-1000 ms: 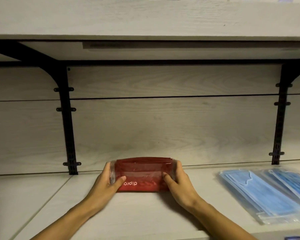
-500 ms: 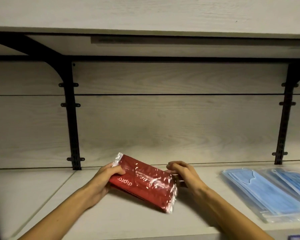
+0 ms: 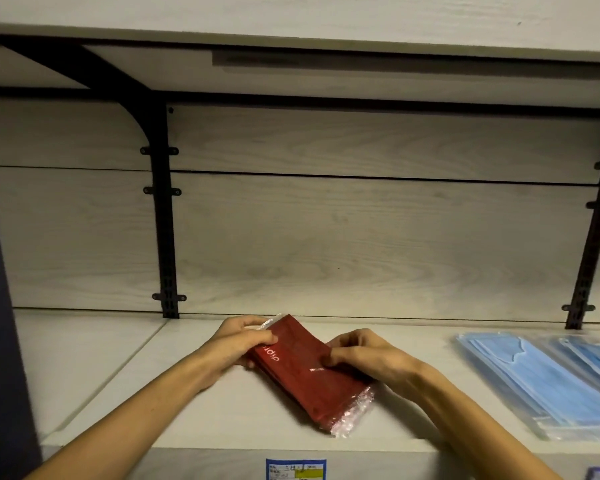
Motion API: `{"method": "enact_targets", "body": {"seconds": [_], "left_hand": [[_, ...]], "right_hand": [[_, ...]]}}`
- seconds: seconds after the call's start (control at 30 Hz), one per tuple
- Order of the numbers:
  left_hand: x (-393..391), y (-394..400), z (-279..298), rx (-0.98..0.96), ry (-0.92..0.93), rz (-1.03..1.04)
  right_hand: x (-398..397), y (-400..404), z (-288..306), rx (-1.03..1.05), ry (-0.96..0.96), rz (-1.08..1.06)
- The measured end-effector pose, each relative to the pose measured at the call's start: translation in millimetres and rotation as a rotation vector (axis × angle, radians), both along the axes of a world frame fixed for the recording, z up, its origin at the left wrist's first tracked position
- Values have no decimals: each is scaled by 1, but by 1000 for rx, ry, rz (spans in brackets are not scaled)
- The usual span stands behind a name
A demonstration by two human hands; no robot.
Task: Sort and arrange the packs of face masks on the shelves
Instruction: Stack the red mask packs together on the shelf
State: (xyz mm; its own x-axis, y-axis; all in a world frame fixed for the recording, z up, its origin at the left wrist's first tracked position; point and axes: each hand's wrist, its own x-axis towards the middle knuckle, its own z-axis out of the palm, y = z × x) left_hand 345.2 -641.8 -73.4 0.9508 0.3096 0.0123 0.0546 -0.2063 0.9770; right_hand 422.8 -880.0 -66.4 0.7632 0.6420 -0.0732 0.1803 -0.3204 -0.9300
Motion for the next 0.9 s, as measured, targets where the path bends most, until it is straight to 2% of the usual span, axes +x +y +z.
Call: {"method": "enact_targets", "body": {"seconds": [0.1, 0.17, 0.3, 0.47, 0.73, 0.9], "left_hand": [[6, 5, -5, -1, -70, 203], [-3, 6, 0, 51, -28, 267], [-27, 2, 1, 34, 72, 189], [-32, -3, -10, 129, 58, 115], [-35, -1, -3, 140, 105, 17], [-56, 23, 13, -19, 134, 115]], "right_hand": [[-3, 6, 0, 34, 40, -67], [-3, 15, -4, 38, 41, -165], [-3, 35, -12, -9, -51, -285], [-10, 36, -2, -312, -344, -272], [-25, 46, 1, -416, -422, -268], [-35, 73, -1, -349, -359, -207]]}}
